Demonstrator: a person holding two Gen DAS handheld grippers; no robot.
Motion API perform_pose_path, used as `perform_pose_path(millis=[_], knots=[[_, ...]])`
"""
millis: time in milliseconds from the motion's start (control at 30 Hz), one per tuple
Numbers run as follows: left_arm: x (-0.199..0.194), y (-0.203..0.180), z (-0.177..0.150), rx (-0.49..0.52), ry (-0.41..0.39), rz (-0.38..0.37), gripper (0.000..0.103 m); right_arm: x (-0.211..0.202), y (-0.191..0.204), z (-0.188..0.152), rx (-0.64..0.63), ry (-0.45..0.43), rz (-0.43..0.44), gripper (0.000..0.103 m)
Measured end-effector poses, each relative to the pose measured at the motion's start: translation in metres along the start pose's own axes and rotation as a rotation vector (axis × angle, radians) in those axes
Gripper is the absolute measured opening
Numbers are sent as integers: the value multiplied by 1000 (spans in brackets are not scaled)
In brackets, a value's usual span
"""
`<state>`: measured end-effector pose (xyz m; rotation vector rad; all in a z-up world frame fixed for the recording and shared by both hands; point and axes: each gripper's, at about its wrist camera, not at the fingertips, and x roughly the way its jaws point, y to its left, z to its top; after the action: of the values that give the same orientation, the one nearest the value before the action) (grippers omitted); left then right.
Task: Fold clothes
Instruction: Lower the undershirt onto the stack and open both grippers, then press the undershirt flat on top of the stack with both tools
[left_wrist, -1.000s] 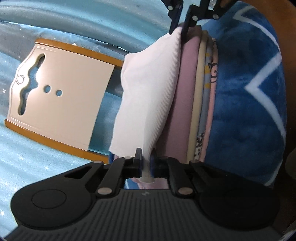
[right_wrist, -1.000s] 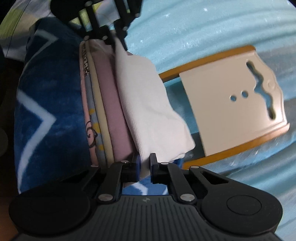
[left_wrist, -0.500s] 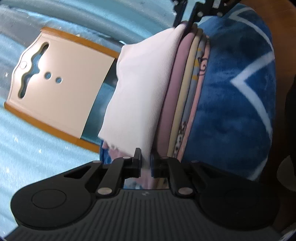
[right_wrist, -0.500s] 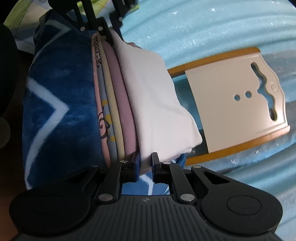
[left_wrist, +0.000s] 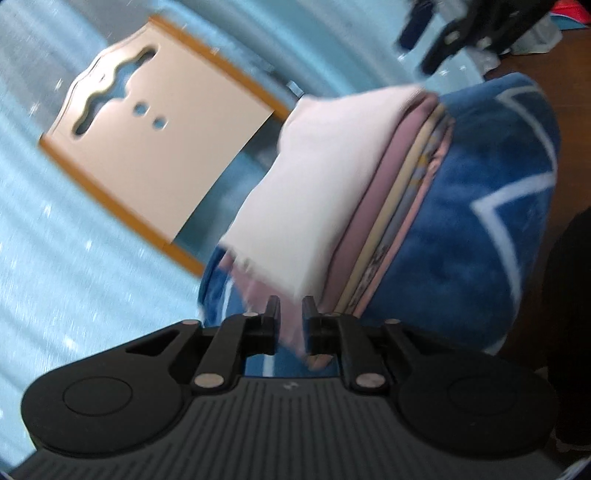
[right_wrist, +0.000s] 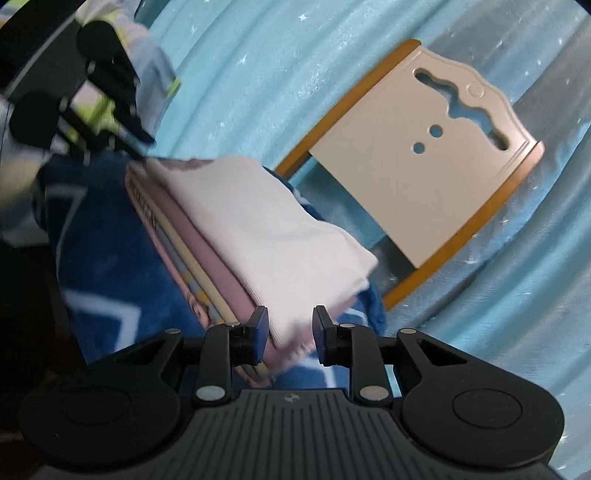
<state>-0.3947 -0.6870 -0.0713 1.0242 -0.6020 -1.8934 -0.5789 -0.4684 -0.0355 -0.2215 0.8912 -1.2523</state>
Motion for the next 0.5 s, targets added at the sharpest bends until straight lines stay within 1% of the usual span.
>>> perform_pose_path(millis=[67,100,167,267,333,367,433,500], knots=[[5,-4,7,8,-10,-7,16,7,-1,5,12,0,20,24],[8,-5,9,-3,-13,-11,16,10,-3,6,45,-2,29,24],[16,-1,10,-58,-2,-22,16,16,-12,6,149,-6,46,23],[28,6,10,-138,34,-47,16,30,-22,-1,272,26,90,23],[34,8,7,-146,54,-52,16,39,-22,-7,298,66,114,23],[34,10,5,-147,56,-55,16,38,-22,-8,304,68,117,23],[31,12,4,-146,57,-53,16,32,-25,-6,324,57,117,23],[25,15,2,-143,55,-51,16,23,-30,-2,362,25,118,23]])
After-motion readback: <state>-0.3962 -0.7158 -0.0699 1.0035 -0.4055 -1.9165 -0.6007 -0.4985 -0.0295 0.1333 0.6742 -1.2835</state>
